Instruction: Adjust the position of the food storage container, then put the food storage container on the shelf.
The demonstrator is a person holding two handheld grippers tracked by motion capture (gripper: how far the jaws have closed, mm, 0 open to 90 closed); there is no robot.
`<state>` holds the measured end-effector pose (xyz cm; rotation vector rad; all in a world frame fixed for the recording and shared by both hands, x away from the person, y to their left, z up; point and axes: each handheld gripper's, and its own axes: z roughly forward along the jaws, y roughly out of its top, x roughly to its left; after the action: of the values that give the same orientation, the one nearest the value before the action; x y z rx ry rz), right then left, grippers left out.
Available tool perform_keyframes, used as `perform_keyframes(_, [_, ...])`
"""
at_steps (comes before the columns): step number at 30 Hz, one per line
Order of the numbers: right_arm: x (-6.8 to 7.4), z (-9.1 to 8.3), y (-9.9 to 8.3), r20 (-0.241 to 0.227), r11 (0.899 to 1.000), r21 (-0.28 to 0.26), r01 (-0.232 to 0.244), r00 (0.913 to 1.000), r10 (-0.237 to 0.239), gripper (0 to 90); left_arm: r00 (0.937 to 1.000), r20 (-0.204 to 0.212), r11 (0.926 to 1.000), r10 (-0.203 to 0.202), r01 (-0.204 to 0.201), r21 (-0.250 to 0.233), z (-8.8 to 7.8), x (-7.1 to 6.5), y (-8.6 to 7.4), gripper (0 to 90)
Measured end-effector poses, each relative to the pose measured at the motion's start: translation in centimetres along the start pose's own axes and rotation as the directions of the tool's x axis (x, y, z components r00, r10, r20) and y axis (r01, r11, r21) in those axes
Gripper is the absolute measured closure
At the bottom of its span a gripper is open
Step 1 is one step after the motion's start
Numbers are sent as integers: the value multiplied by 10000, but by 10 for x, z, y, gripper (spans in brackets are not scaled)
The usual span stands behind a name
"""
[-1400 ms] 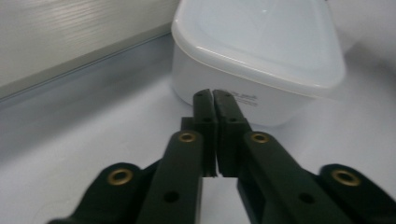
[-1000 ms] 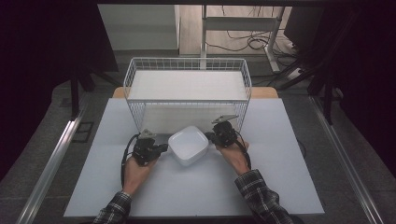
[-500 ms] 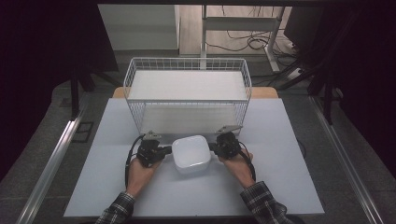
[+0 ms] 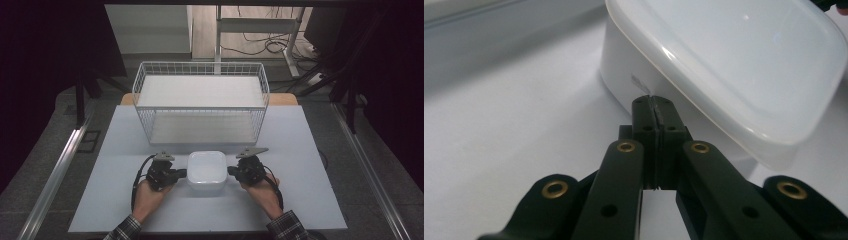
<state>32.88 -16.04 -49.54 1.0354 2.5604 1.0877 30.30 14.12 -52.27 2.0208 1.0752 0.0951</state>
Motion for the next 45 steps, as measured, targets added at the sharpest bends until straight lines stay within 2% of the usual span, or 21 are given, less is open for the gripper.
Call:
perform_keyframes(6, [7, -7, -7, 96, 10000, 16, 80, 9999, -80, 893, 9998, 21, 9997, 184, -184, 138, -4, -11, -4, 900])
perform_keyframes(15, [18, -17, -18, 103, 10000, 70, 12, 9999, -13, 894, 9996, 169, 9992, 216, -221, 333, -11, -27, -16, 900])
perform_keyframes(19, [28, -22, -24, 104, 9998, 162, 100, 9999, -102, 894, 9997, 65, 9989, 251, -253, 400, -16, -35, -23, 900])
perform_keyframes(22, [38, -26, -29, 251, 9988, 183, 456, 9986, -461, 894, 9997, 119, 9991, 207, -211, 370, -21, -42, -30, 900])
perform_keyframes(23, [38, -26, -29, 251, 9988, 183, 456, 9986, -461, 894, 9997, 119, 9991, 207, -211, 370, -21, -42, -30, 900])
perform_keyframes(26, [37, -28, -31, 76, 9990, 179, 403, 9992, -404, 887, 9987, 511, 9997, 80, -93, 243, -26, -40, -32, 890])
perform_keyframes(28, [36, -30, -33, 100, 9991, 107, 418, 9991, -419, 860, 9995, 327, 9999, 36, -40, 101, -32, -35, -34, 838])
perform_keyframes(30, [34, -34, -35, 278, 9983, -76, 576, 9980, -573, 812, 9997, 256, 10000, -28, 30, -80, -37, -28, -37, 763])
perform_keyframes(32, [30, -39, -37, 321, 9985, -301, 466, 9984, -457, 740, 9998, 194, 9995, -12, 17, -307, -42, -24, -39, 637])
perform_keyframes(33, [27, -41, -38, 289, 9986, -385, 376, 9989, -365, 686, 9999, 116, 9991, 47, -43, -414, -44, -23, -40, 569])
perform_keyframes(34, [24, -43, -41, 274, 9987, -470, 197, 9995, -184, 530, 9999, 51, 9986, 120, -117, -519, -45, -23, -41, 401])
perform_keyframes(35, [22, -43, -42, 257, 9985, -515, 175, 9995, -162, 448, 9997, 72, 9983, 230, -225, -536, -44, -22, -44, 341])
perform_keyframes(36, [22, -43, -42, 257, 9985, -515, 175, 9995, -162, 448, 9997, 72, 9983, 230, -225, -536, -44, -22, -44, 286])
perform_keyframes(37, [21, -44, -43, 234, 9984, -543, 158, 9996, -146, 385, 9996, 87, 9986, 250, -246, -479, -43, -22, -45, 286])
perform_keyframes(40, [19, -44, -46, 406, 9974, -683, 222, 9990, -194, 226, 9993, 148, 9987, 334, -328, -396, -42, -22, -46, 199])
perform_keyframes(45, [18, -44, -46, 562, 9966, -723, 405, 9978, -365, 100, 9973, 524, 9975, 520, -493, -513, -42, -23, -46, 126])
